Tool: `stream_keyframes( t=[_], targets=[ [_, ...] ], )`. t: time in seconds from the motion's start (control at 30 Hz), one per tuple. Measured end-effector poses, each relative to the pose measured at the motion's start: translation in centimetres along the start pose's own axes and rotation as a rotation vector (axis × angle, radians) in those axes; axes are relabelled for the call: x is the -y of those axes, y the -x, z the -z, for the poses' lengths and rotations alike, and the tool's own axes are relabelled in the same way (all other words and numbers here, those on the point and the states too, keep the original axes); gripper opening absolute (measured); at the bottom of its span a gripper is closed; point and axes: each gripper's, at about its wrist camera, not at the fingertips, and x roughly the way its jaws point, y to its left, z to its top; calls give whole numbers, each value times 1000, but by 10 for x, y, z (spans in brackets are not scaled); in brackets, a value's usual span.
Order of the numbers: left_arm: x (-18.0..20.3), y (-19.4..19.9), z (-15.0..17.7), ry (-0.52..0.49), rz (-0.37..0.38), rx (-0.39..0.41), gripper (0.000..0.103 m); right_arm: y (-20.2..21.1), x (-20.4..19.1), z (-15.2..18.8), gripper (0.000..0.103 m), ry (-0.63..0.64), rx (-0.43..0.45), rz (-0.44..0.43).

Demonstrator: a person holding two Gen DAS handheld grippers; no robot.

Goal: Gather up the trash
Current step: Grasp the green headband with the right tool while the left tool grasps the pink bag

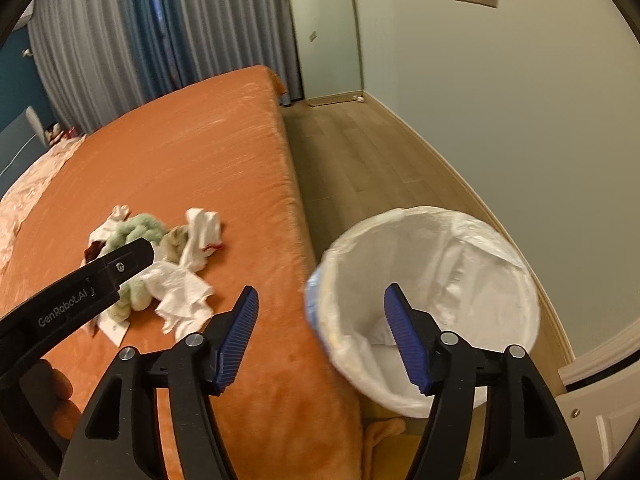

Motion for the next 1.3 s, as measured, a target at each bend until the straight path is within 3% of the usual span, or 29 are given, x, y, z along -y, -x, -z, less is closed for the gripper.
stream_keyframes(
  t=[0.3, 0.53, 0.83, 1.1, 1.23, 1.3],
  targets=[
    [-104, 6, 4, 114, -153, -1, 78, -19, -84, 6, 65, 102, -43, -89],
    [-183, -10, 10, 163, -250, -48, 80, -42, -143, 7, 65, 148, -77, -156],
    [-241, -46, 12, 207, -252, -129, 80, -81, -202, 2, 65, 163, -129, -206],
    [-244, -73, 13, 198, -188, -177, 72, -119, -236, 2, 65, 194, -166, -201],
    [-245, -83, 16, 190, -186, -204, 48, -133, -241, 7, 54, 211, -188, -185],
    [-249, -83, 18, 208, -184, -199, 43, -137, -240, 10, 46, 212, -199, -180]
  ],
)
